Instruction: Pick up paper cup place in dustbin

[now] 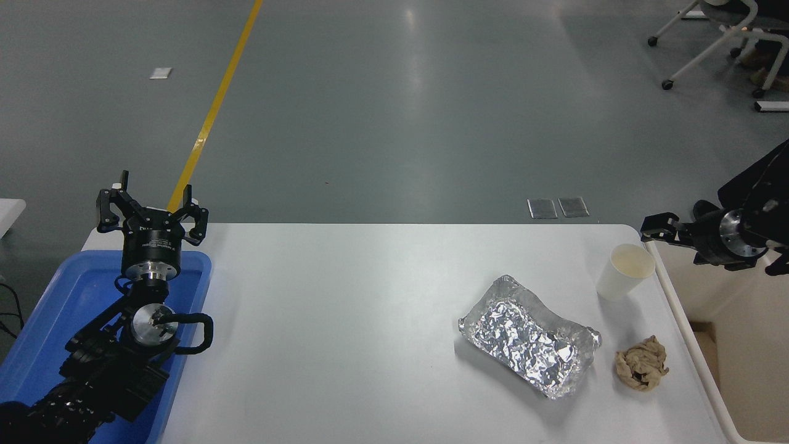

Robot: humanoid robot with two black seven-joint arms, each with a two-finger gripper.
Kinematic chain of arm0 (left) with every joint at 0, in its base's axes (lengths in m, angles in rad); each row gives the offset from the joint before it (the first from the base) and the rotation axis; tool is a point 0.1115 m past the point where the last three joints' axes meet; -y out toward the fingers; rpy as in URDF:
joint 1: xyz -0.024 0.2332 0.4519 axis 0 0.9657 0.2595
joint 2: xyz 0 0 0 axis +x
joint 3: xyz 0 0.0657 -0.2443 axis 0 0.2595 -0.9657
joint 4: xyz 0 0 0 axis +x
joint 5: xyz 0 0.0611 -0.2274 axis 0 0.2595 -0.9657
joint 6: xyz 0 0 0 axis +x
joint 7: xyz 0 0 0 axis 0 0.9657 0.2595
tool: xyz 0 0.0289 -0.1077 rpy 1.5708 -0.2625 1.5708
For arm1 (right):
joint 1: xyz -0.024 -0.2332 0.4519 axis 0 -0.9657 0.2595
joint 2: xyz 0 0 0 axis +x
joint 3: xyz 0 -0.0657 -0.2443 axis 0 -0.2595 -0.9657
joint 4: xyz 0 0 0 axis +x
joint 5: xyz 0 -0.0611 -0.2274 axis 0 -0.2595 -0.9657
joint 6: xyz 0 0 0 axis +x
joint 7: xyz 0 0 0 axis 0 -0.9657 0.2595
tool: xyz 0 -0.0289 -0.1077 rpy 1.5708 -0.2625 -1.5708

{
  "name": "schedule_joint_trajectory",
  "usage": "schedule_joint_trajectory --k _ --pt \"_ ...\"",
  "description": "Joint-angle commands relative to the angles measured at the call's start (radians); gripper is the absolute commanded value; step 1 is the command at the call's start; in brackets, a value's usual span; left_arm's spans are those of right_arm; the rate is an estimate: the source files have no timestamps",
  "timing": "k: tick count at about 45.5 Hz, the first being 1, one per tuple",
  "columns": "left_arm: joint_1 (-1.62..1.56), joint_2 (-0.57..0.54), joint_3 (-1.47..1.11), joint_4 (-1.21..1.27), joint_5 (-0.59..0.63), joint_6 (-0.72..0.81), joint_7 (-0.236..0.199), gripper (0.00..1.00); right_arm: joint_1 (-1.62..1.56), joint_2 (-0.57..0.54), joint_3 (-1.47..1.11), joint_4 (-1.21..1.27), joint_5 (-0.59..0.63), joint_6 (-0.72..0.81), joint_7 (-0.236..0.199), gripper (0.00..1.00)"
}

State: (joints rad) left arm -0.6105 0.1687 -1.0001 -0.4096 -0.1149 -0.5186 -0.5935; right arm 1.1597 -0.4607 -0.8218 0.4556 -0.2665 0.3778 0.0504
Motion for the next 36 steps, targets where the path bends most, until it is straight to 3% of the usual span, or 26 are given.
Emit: schedule_joint_trajectory --k 1,12,20,23,25,27,29,32,36 --pt "0.000 0.000 0.000 0.000 0.000 -0.001 0.000 0.99 -0.110 0.073 0.013 -0.129 0.001 -0.014 0.000 1.00" --pt "0.000 0.000 0.000 0.000 0.000 0.000 0.000 0.99 -0.156 0.120 0.013 -0.140 0.000 -0.082 -0.001 1.00" --pt "0.000 0.000 0.000 0.000 0.000 0.000 0.000 0.99 -0.204 0.185 0.012 -0.222 0.000 -0.132 -0.004 0.93" --pt "0.000 0.000 0.000 0.000 0.000 0.000 0.000 0.99 -0.209 0.195 0.012 -0.235 0.000 -0.132 -0.004 0.86" --pt "0.000 0.000 0.000 0.000 0.000 0.000 0.000 0.99 -0.209 0.197 0.010 -0.235 0.000 -0.132 -0.004 0.77" --pt "0.000 0.000 0.000 0.000 0.000 0.000 0.000 0.99 -0.209 0.197 0.007 -0.233 0.000 -0.132 -0.004 0.63" --pt "0.000 0.000 0.000 0.000 0.000 0.000 0.000 0.99 -0.209 0.197 0.004 -0.233 0.000 -0.132 -0.003 0.41" --pt "0.000 0.000 0.000 0.000 0.000 0.000 0.000 0.99 -0.209 0.197 0.000 -0.233 0.000 -0.122 -0.003 0.00" --pt "0.000 0.000 0.000 0.000 0.000 0.000 0.000 0.99 -0.210 0.194 -0.002 -0.233 0.000 -0.114 -0.004 0.00"
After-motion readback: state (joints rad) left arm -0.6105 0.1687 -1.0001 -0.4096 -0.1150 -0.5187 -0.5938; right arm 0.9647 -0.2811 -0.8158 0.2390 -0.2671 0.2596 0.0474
